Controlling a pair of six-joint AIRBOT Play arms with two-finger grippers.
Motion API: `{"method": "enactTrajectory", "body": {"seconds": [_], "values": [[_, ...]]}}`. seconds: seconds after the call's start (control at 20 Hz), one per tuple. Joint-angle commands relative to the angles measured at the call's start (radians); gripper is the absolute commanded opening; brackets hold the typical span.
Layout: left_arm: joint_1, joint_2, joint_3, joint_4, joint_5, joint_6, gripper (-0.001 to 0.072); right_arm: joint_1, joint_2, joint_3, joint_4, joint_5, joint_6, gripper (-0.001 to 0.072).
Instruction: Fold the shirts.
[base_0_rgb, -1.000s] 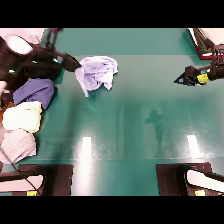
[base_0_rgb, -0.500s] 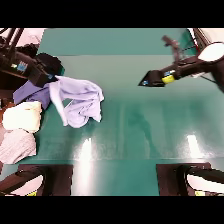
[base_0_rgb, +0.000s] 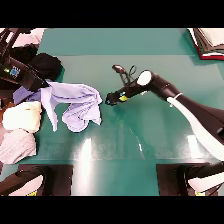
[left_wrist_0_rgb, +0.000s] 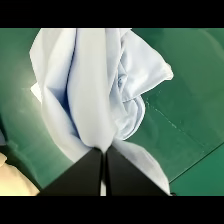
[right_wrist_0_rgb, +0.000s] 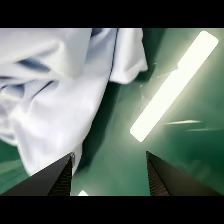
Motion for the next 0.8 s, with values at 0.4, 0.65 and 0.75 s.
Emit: {"method": "enactTrajectory", "body": {"seconds": [0.4,0.65,0.75], "values": [[0.0,0.001,0.001,0.003,0.021,-0.052,0.0022,0.059,-0.227,0.206,0.025,-0.09,-0.006,0.0518],[0.0,0.001,0.001,0.002,0.021,-0.052,0.0021,0.063,-0.312,0.303,0.024,-0.021,-0.005,0.0427],[0.0,0.001,0.001,0.002,0.021,-0.052,0.0021,0.071,-0.329,0.314,0.023,-0.019,-0.006,0.0199]]}}
